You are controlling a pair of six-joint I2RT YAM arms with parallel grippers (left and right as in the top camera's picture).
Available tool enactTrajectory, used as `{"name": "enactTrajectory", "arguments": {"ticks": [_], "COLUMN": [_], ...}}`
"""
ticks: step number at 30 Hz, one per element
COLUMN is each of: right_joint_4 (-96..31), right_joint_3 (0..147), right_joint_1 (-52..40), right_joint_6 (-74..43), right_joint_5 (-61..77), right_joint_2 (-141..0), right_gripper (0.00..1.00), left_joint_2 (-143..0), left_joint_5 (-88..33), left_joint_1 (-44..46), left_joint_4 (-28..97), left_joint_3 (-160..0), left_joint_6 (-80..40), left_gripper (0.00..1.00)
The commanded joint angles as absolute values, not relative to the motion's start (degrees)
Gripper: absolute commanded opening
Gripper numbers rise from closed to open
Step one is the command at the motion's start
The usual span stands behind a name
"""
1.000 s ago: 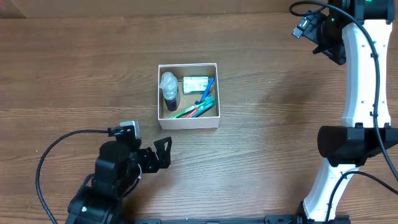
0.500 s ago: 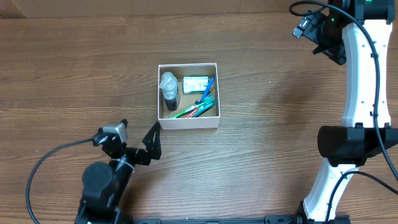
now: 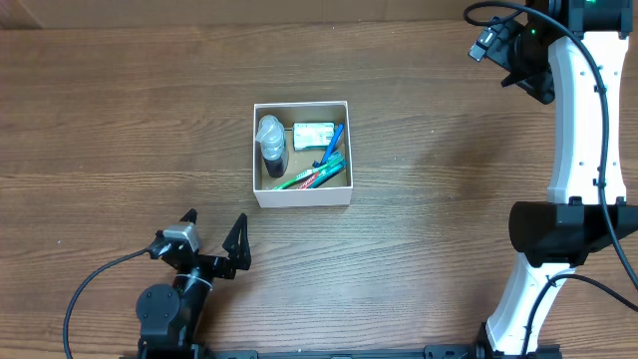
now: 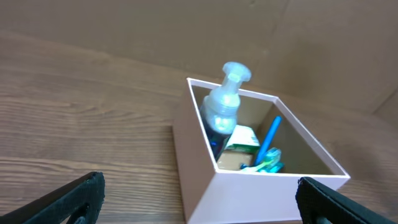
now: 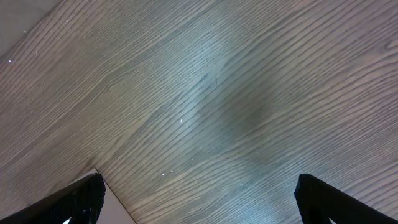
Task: Pack container
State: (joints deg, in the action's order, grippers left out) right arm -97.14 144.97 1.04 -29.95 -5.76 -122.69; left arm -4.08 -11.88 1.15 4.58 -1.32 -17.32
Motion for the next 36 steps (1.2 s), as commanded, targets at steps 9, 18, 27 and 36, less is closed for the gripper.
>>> {"name": "enactTrajectory", "arguments": {"ticks": [9,18,27,36], "right_joint_4": [-97.0,-97.0,-97.0,-96.9], "right_joint_3": [145.8,145.8,145.8,145.9], "right_joint_1": [1.1,1.1,1.1,-5.4], "right_joint_6": [-30.0,-30.0,-30.0,-30.0], "right_joint_5": [-5.7,-5.7,-5.7,-5.7], "right_joint_2": [-122.2,-122.2,-122.2,-109.1], "right_gripper": [1.00,1.00,1.00,1.00], "left_joint_2": [-0.1,-0.2,-0.2,-0.2], "left_joint_5": [-11.8,-11.8,-11.8,-11.8], "left_joint_1": [-0.1,-0.1,-0.1,-0.1], "left_joint_4": [4.2,4.2,4.2,4.2], "left_joint_3": [-0.7,-0.7,-0.7,-0.7], "left_joint_6": [-1.5,-1.5,-1.5,-1.5], "left_gripper": [1.00,1.00,1.00,1.00]}}
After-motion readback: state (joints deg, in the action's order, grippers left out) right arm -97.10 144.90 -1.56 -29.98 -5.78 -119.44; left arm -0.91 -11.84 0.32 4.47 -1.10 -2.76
